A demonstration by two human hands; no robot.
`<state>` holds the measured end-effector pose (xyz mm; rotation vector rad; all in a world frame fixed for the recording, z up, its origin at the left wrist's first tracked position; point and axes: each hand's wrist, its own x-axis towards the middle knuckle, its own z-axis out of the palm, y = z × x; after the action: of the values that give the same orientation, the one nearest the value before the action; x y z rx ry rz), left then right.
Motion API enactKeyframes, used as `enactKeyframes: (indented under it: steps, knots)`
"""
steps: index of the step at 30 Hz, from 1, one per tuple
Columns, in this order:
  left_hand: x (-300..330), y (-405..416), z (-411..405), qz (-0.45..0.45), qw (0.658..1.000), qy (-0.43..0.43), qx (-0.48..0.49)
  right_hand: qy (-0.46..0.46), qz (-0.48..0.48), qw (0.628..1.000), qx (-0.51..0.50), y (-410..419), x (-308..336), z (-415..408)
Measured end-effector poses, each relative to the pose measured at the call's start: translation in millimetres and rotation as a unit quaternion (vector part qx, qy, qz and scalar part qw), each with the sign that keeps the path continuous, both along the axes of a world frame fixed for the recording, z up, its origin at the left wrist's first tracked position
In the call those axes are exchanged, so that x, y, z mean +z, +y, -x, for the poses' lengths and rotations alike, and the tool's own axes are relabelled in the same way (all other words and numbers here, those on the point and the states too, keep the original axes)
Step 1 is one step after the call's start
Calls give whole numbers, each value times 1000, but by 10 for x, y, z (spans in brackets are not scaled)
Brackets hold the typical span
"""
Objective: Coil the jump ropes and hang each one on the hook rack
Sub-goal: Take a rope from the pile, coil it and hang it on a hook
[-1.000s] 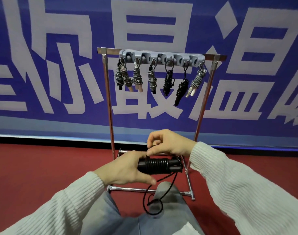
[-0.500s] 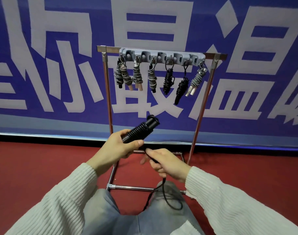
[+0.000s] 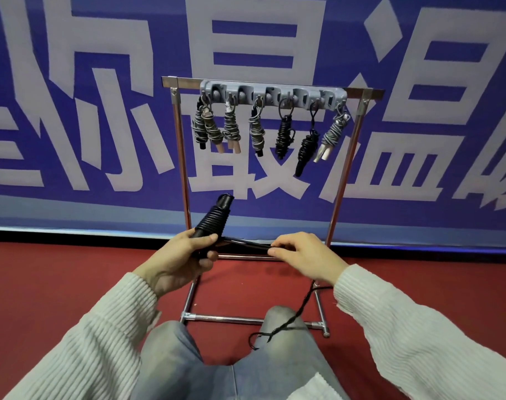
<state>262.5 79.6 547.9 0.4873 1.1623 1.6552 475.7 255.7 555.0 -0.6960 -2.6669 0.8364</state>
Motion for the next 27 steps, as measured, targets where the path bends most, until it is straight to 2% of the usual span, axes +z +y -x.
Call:
enactKeyframes:
  steps: [2, 5, 7, 9, 12, 14, 19, 20, 22, 24, 27]
  knots:
    - [-62, 29, 2, 13, 1000, 12, 12, -11, -16, 1000, 3, 1, 15, 1]
    - [-242, 100, -27, 112, 981, 158, 27, -60, -72, 995, 36, -82, 21, 61]
    - [-326, 170, -90, 180, 931, 316, 12, -77, -138, 985, 76, -166, 80, 133]
    - [-329, 199, -204, 209, 868, 445, -70, -59, -161, 978, 116, -204, 199, 217]
    - [-181, 144, -444, 188, 780, 525, -286, -67, -113, 974, 183, -198, 380, 319]
    - [-62, 60, -557, 151, 743, 564, -328, -73, -39, 977, 195, -169, 464, 321]
    - [173, -197, -772, 84, 777, 515, -353, -32, 106, 977, 180, -135, 341, 254]
    - [198, -229, -808, 61, 792, 510, -329, -16, 138, 975, 176, -141, 274, 230]
    - [218, -247, -820, 22, 852, 470, -230, 26, 193, 966, 173, -143, 131, 161]
    - [212, -223, -767, 28, 902, 411, -130, 46, 269, 951, 145, -162, 12, 70]
    - [169, -162, -741, 62, 934, 349, -51, 39, 338, 938, 69, -259, -106, 16]
